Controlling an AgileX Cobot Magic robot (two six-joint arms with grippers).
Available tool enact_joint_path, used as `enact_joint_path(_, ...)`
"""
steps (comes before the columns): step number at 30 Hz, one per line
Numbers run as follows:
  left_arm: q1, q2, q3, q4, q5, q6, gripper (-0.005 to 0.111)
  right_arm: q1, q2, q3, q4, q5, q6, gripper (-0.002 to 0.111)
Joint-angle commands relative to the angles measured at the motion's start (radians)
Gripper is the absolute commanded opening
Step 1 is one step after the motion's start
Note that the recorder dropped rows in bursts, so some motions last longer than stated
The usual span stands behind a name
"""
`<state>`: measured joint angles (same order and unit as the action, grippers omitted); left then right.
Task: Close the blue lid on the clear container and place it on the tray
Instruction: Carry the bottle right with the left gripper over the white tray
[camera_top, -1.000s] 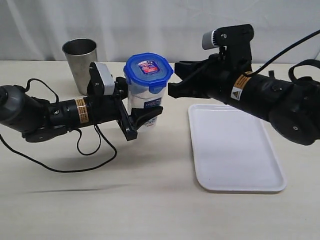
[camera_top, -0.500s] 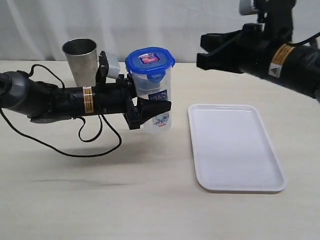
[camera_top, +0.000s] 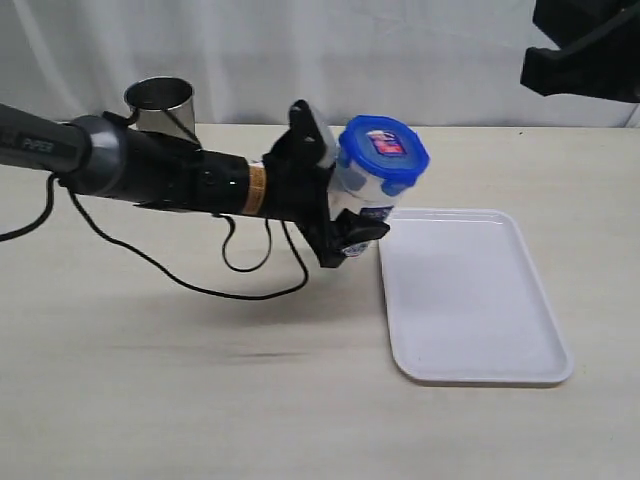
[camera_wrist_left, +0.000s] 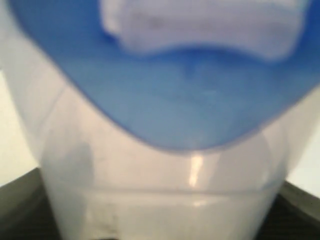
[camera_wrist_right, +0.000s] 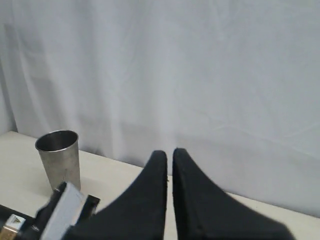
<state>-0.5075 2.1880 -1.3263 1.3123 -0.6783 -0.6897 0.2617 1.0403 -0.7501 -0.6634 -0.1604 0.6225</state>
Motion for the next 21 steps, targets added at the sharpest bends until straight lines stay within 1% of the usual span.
enact_joint_path(1,-0.113,-0.011,-0.079,-0.014,0.255,0.153,0.000,-0.005,-0.105,0.054,-0.006,-0.053,-0.022,0.005)
enact_joint_path(2,-0.143,-0.011,-0.097,-0.014,0.314,0.195,0.000,-0.005,-0.126,0.065,-0.006,-0.064,-0.033,0.005)
enact_joint_path(7,-0.242,-0.002,-0.192,-0.014,0.494,0.391,0.000,-0.005,-0.189,0.082,-0.006,-0.077,-0.043,0.005)
enact_joint_path(11,-0.320,0.036,-0.273,-0.012,0.723,0.648,0.000,-0.005,-0.192,0.082,-0.006,-0.075,-0.043,0.005)
enact_joint_path(14,-0.355,0.057,-0.307,-0.012,0.846,0.812,0.000,-0.005,-0.192,0.082,-0.006,-0.075,-0.039,0.005)
enact_joint_path(17,-0.375,0.073,-0.318,0.025,0.917,0.950,0.000,-0.005,-0.192,0.082,-0.006,-0.075,-0.039,0.005)
enact_joint_path(21,-0.387,0.077,-0.318,0.161,1.045,0.977,0.000,-0.005,-0.192,0.082,-0.006,-0.075,-0.039,0.005)
